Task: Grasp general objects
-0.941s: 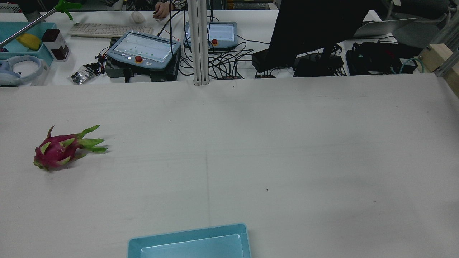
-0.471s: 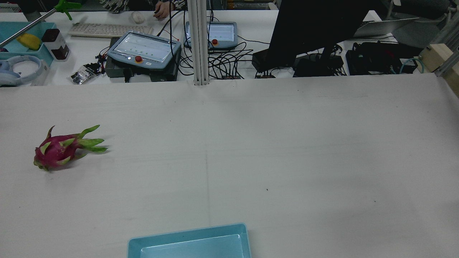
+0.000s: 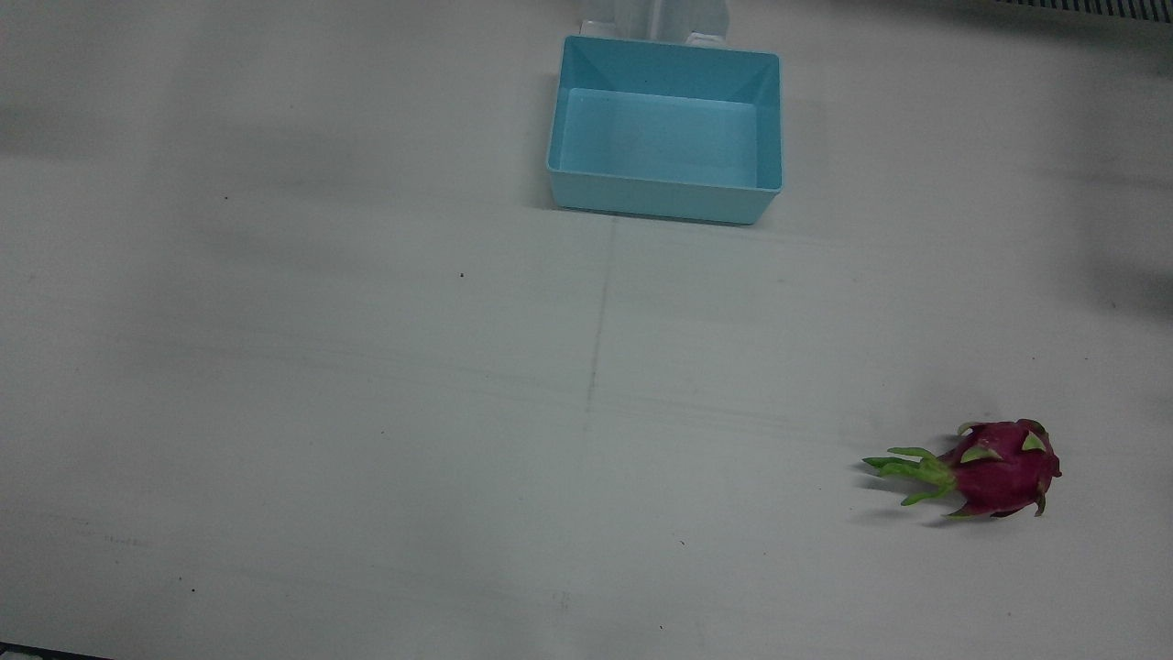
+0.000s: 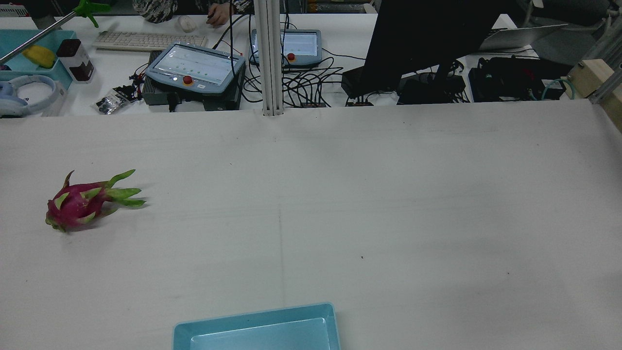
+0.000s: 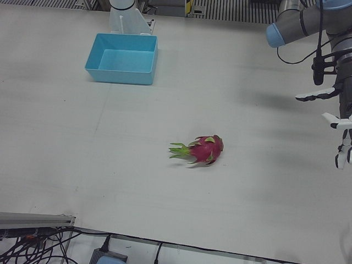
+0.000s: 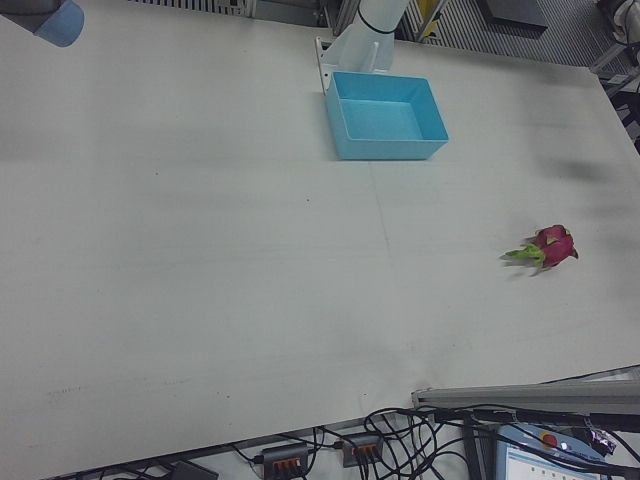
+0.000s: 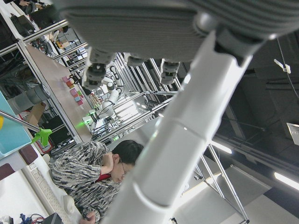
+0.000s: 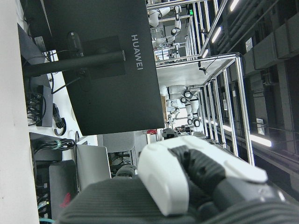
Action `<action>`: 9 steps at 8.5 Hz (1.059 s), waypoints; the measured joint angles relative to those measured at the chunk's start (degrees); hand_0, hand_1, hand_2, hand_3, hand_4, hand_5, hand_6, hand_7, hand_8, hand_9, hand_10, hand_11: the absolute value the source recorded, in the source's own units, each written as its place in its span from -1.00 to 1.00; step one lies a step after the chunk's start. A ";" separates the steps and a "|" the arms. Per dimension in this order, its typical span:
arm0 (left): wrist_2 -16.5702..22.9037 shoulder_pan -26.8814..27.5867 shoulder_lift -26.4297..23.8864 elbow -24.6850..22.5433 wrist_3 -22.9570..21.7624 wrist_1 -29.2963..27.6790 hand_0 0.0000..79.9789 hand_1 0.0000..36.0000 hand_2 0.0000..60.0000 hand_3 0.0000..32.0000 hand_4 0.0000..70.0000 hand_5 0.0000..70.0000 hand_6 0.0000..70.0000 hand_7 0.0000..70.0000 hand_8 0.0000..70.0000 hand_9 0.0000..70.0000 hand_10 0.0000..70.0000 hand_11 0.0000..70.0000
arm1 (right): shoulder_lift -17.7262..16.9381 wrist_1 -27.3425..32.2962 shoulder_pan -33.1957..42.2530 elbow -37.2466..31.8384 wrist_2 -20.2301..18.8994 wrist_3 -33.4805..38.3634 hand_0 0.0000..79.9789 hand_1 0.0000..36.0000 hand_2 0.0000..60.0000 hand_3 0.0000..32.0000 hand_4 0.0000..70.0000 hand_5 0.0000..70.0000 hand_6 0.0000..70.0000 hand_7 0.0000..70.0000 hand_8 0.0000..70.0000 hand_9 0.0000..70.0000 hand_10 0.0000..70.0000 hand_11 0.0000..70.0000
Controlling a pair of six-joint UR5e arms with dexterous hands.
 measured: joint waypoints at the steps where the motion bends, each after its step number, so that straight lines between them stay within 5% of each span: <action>1: 0.46 1.31 -0.05 -0.80 2.75 1.21 1.00 1.00 -0.93 0.46 -0.88 1.00 -0.87 -0.44 -1.00 -0.93 -1.00 -0.91 | 0.03 0.00 0.00 0.00 0.00 0.00 -1.00 -1.00 -1.00 -1.00 -1.00 -1.00 -1.00 -1.00 -1.00 -1.00 -1.00 -1.00; 3: 0.89 5.67 -1.24 -2.84 12.85 8.09 1.00 1.00 -0.82 0.24 -0.88 1.00 -0.82 -0.29 -0.99 -0.90 -0.99 -0.85 | 0.05 0.00 0.00 0.00 0.00 0.00 -1.00 -1.00 -1.00 -1.00 -1.00 -1.00 -1.00 -1.00 -1.00 -1.00 -1.00 -1.00; 6: 0.28 14.25 -9.23 -5.11 27.30 25.43 1.00 1.00 -0.66 0.80 -1.00 1.00 -0.95 -0.38 -1.00 -0.92 -1.00 -0.88 | 0.01 0.00 0.00 0.02 0.00 0.00 -1.00 -1.00 -1.00 -1.00 -1.00 -1.00 -1.00 -1.00 -1.00 -1.00 -1.00 -1.00; 9: -8.08 26.23 -15.08 -3.61 33.18 36.56 1.00 1.00 -0.69 1.00 -1.00 1.00 -1.00 -0.55 -0.93 -0.95 -1.00 -0.94 | 0.02 0.00 0.00 0.01 0.00 0.00 -1.00 -1.00 -1.00 -1.00 -1.00 -1.00 -1.00 -1.00 -1.00 -1.00 -1.00 -1.00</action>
